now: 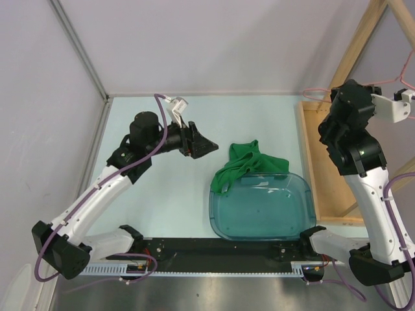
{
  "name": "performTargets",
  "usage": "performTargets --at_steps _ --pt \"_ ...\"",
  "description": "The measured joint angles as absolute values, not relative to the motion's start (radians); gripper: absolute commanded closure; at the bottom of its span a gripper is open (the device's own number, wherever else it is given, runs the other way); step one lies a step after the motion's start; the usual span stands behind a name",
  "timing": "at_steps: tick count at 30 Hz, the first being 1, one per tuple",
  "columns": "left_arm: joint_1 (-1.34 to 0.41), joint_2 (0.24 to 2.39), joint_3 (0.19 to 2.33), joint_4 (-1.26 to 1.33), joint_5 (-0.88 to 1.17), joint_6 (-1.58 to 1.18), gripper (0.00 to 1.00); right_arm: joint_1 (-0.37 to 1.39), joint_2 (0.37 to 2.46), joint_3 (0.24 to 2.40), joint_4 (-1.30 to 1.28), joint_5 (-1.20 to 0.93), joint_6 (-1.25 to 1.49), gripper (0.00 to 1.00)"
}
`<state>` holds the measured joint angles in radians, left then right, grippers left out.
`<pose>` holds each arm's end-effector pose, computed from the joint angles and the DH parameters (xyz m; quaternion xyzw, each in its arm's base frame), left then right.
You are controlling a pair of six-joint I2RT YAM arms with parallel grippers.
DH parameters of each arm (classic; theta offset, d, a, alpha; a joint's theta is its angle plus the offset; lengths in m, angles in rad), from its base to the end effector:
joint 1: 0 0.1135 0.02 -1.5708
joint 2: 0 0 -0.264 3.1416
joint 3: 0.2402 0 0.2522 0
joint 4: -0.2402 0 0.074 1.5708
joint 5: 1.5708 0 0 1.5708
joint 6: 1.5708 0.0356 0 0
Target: Remove the tank top from the hanger
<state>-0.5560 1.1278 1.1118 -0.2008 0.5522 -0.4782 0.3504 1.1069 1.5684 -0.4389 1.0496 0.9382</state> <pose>0.2064 -0.1502 0.3856 0.1998 0.7427 -0.4827 0.4189 0.1855 0.0349 0.5145 0.5182 0.4753 0.0916 0.7051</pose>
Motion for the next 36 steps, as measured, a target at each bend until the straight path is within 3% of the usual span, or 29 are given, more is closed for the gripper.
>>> performTargets --at_steps 11,25,26,31,32,34,36 --pt "-0.556 1.110 1.093 -0.232 0.551 -0.468 0.22 0.286 1.082 1.579 -0.609 1.069 1.105 1.00" --pt "-0.556 1.092 1.069 -0.250 0.551 -0.461 0.21 0.139 1.001 1.530 -0.727 0.900 1.284 0.99" --pt "-0.556 1.092 1.068 -0.250 0.551 -0.461 0.21 0.139 0.997 1.518 -0.728 0.890 1.285 0.97" --pt "-0.556 1.092 1.067 -0.250 0.551 -0.459 0.17 0.139 0.965 1.456 -0.722 0.839 1.274 0.66" --pt "-0.556 1.092 1.066 -0.250 0.550 -0.458 0.16 0.139 0.957 1.452 -0.724 0.826 1.263 0.56" --pt "-0.556 1.093 1.065 -0.250 0.546 -0.451 0.16 0.139 0.944 1.451 -0.722 0.809 1.251 0.50" --pt "-0.556 1.098 1.064 -0.250 0.542 -0.446 0.14 0.139 0.925 1.449 -0.723 0.793 1.230 0.37"
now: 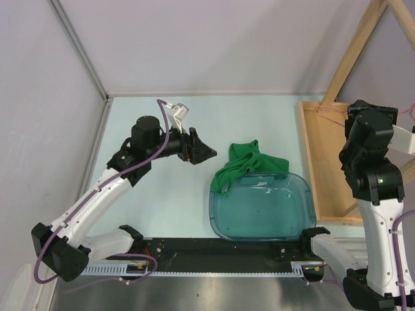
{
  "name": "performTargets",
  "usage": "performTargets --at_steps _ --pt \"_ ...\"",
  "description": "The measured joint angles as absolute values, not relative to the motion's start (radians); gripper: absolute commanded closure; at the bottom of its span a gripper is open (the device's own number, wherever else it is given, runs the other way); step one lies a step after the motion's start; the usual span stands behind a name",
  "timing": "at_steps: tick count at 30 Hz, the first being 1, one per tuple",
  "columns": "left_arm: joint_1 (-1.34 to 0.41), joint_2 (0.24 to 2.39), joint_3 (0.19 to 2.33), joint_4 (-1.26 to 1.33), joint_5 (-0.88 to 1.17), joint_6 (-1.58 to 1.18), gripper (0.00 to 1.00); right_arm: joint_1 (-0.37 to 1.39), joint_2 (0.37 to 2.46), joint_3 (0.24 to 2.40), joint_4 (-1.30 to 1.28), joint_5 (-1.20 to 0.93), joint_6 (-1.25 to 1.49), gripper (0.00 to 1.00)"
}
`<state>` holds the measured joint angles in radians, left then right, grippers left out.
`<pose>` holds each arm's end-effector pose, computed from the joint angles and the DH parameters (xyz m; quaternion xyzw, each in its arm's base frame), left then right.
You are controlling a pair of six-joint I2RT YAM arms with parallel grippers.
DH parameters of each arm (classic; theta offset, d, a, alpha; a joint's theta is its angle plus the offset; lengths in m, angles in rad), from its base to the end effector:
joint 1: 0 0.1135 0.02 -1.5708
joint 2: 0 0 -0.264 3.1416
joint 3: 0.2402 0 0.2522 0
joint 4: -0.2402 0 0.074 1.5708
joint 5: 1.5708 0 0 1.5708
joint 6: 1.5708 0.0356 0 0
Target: Remove the tank top from the hanger
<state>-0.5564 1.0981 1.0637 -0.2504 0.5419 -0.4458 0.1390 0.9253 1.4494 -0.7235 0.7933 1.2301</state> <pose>0.2000 -0.1460 0.3707 0.2029 0.7611 -0.4654 0.4038 0.1424 -0.0057 0.4793 0.5796 0.4833 0.1377 0.6415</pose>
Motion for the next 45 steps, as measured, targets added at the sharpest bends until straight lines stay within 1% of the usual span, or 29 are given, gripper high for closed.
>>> performTargets --at_steps 1,2,4,7,9,14,16,18,22,25,29,32,36,38,45 --pt "-0.556 1.103 1.064 -0.250 0.540 -0.443 0.14 0.139 0.913 1.448 -0.725 0.785 1.222 0.32" --pt "-0.557 1.108 1.064 -0.250 0.533 -0.442 0.14 0.139 0.901 1.445 -0.728 0.778 1.214 0.22" --pt "-0.559 1.120 1.064 -0.251 0.523 -0.434 0.14 0.141 0.865 1.427 -0.733 0.752 1.182 0.17" --pt "-0.566 1.134 1.064 -0.258 0.499 -0.417 0.13 0.141 0.810 1.401 -0.760 0.741 1.124 0.05" --pt "-0.569 1.140 1.064 -0.258 0.491 -0.408 0.13 0.140 0.775 1.393 -0.786 0.725 1.074 0.01" --pt "-0.591 1.178 1.069 -0.270 0.445 -0.373 0.13 0.139 0.702 1.396 -0.835 0.666 0.931 0.00" --pt "-0.606 1.201 1.077 -0.275 0.425 -0.358 0.13 0.138 0.693 1.398 -0.844 0.597 0.854 0.00" --pt "-0.622 1.239 1.097 -0.281 0.409 -0.342 0.13 0.137 0.693 1.396 -0.841 0.488 0.759 0.00" --pt "-0.646 1.374 1.182 -0.291 0.392 -0.308 0.13 0.136 0.700 1.372 -0.822 0.123 0.582 0.00" --pt "-0.651 1.527 1.292 -0.311 0.384 -0.294 0.14 0.136 0.719 1.347 -0.813 -0.110 0.498 0.00" --pt "-0.651 1.750 1.461 -0.319 0.377 -0.294 0.14 0.141 0.724 1.298 -0.828 -0.294 0.405 0.00" --pt "-0.654 1.888 1.569 -0.347 0.377 -0.294 0.14 0.143 0.712 1.274 -0.863 -0.371 0.344 0.00" --pt "-0.663 2.064 1.735 -0.411 0.397 -0.278 0.13 0.143 0.687 1.262 -0.887 -0.430 0.297 0.00" --pt "-0.674 2.121 1.783 -0.434 0.418 -0.265 0.13 0.143 0.672 1.258 -0.896 -0.447 0.277 0.00" --pt "-0.764 2.221 1.810 -0.532 0.447 -0.203 0.15 0.143 0.651 1.237 -0.917 -0.474 0.222 0.00"
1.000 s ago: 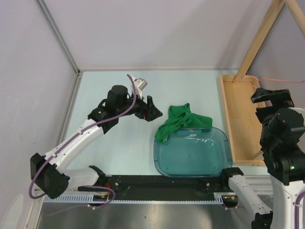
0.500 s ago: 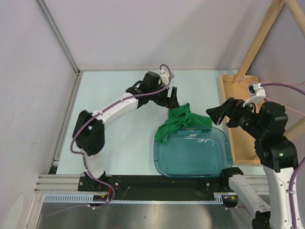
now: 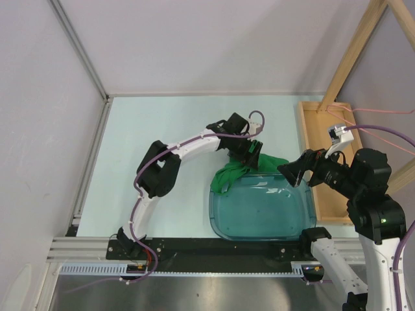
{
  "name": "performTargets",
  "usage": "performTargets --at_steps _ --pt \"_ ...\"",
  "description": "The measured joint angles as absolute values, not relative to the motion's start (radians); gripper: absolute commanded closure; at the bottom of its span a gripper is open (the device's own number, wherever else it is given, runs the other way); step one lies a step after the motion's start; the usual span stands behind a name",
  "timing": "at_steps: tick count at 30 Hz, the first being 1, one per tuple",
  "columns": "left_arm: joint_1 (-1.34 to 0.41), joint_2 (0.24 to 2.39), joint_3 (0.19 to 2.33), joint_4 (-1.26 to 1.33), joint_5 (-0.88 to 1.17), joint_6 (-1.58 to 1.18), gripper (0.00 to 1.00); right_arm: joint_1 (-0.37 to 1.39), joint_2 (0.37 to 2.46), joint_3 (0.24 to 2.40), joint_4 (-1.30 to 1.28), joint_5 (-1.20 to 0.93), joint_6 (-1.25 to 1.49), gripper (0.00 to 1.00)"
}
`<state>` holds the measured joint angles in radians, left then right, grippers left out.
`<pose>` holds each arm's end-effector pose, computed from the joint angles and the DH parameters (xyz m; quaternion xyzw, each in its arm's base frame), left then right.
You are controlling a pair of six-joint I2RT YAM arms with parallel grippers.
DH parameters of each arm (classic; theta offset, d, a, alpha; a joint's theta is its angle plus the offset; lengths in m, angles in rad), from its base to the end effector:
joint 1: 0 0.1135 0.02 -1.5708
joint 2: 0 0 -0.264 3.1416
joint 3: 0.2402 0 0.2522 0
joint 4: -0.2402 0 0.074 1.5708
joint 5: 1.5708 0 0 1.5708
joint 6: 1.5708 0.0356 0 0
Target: Remove the tank top from the hanger
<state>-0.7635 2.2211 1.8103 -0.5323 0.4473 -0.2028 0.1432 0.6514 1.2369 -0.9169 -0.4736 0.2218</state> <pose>0.3438 -0.3504 0.1949 0.3224 0.8723 -0.3267 0.1686 0.0778 0.0276 0.4246 -0.1050 0.7961 0.2903 0.5205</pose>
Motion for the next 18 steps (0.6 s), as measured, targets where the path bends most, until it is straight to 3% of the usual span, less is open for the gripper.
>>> performTargets --at_steps 5,11,14,18 --pt "-0.809 2.235 1.791 -0.544 0.401 -0.181 0.19 0.143 0.650 1.211 -0.922 -0.488 0.200 0.00" --pt "-0.812 2.254 1.773 -0.541 0.326 -0.167 0.46 0.143 0.638 1.206 -0.923 -0.487 0.197 0.00" --pt "-0.810 2.261 1.786 -0.550 0.289 -0.167 0.68 0.143 0.624 1.206 -0.923 -0.485 0.197 0.00" --pt "-0.801 2.275 1.831 -0.588 0.233 -0.159 0.89 0.143 0.618 1.206 -0.923 -0.477 0.198 0.00"
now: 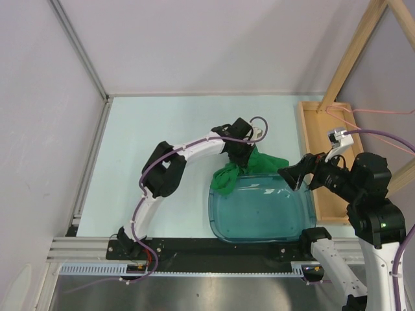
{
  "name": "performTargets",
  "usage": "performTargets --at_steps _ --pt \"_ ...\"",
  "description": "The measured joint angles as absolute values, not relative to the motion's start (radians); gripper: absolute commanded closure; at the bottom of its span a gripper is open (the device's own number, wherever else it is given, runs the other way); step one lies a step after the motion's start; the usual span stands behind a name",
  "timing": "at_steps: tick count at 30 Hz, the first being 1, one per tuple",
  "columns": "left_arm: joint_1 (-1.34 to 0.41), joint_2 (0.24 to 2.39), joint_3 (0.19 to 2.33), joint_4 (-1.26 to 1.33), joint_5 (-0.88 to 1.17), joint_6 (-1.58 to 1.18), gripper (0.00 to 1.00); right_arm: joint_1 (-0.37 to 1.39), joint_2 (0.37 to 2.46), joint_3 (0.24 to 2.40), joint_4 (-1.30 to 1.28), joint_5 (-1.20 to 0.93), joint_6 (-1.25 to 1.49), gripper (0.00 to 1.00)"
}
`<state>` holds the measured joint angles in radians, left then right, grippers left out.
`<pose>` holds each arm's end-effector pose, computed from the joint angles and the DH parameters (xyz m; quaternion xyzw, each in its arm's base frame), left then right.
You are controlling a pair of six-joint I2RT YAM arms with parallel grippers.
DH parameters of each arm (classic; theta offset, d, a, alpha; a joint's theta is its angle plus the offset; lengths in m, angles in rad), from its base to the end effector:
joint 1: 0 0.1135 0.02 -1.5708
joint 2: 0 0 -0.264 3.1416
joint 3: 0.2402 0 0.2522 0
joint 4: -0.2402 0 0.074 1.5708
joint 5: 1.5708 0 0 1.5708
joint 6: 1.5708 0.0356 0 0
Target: Remove the tank top from the hanger
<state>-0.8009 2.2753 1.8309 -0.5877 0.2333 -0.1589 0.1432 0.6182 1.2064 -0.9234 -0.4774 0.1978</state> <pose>0.3377 -0.3602 0.1703 0.3315 0.8987 -0.2215 0.1826 0.0720 0.0269 0.4176 -0.1153 0.7955 0.2854 0.5220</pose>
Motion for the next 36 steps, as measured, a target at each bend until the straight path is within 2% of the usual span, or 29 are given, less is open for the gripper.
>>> performTargets --at_steps 3,10,14,23,29,33,36 --pt "-0.792 2.275 1.876 -0.614 0.176 -0.146 1.00 0.143 0.615 1.206 -0.923 -0.469 0.198 0.00" --pt "-0.747 2.243 2.072 -0.687 0.039 -0.075 1.00 0.143 0.614 1.206 -0.923 -0.448 0.210 0.00" --pt "-0.731 2.119 2.130 -0.713 0.024 -0.031 1.00 0.143 0.614 1.206 -0.922 -0.429 0.218 0.00" --pt "-0.761 1.730 2.178 -0.716 0.262 -0.007 1.00 0.144 0.609 1.216 -0.904 -0.377 0.236 0.00" --pt "-0.849 1.603 2.185 -0.708 0.416 -0.011 1.00 0.144 0.590 1.218 -0.880 -0.347 0.255 0.00" --pt "-0.896 1.546 2.089 -0.680 0.477 -0.035 1.00 0.144 0.569 1.219 -0.876 -0.332 0.270 0.00" --pt "-0.920 1.485 1.900 -0.612 0.502 -0.076 1.00 0.144 0.544 1.219 -0.876 -0.316 0.278 0.00"
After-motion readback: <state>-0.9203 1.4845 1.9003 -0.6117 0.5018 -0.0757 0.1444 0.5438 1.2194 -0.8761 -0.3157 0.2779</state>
